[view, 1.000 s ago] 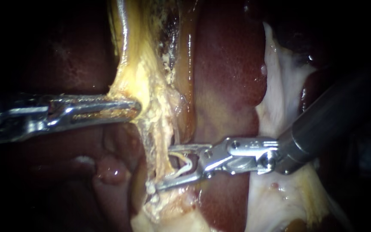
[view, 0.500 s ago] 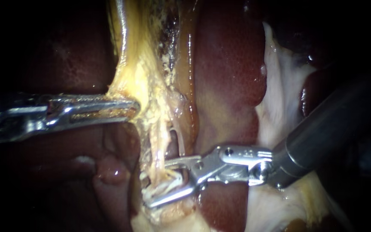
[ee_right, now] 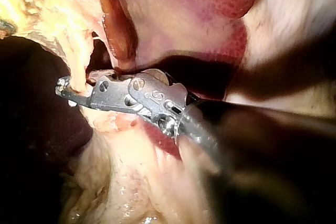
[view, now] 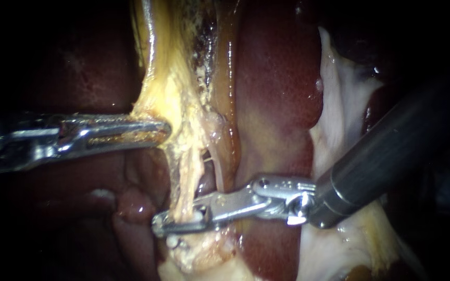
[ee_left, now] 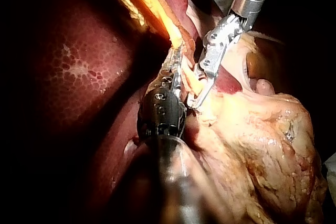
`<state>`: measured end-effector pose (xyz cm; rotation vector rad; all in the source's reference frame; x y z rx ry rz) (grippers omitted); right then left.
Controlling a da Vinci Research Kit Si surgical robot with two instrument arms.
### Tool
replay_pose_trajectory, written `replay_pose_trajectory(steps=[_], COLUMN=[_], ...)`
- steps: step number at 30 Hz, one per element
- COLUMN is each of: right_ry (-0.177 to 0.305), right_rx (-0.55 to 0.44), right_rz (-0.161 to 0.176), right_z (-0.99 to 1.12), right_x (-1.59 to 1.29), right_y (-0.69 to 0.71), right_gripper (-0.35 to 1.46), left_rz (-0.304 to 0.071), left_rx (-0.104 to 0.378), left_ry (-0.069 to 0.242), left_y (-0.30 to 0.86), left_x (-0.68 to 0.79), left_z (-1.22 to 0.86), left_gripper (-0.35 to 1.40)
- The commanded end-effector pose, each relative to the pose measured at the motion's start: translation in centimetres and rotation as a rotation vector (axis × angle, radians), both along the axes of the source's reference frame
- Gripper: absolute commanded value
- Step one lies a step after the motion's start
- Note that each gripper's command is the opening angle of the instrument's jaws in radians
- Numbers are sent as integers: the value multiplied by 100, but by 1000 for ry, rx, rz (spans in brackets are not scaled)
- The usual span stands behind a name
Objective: Clipping second clip left tube
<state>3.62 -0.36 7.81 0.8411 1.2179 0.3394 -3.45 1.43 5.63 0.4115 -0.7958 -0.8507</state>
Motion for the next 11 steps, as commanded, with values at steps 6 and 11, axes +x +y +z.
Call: replay_pose_trajectory(steps=[6, 11], right_ry=[0, 7], right_rx=[-1, 4], right_rz=[-4, -23], right_z=[-2, -5], right_x=[0, -2], right_y=[-1, -3], right_gripper=[-35, 13], left_rz=[1, 1], left_rx=[0, 0], left_ry=[-1, -1], left_y=[0, 2], left_x=[0, 0], left_z=[0, 2], left_gripper=[-35, -35])
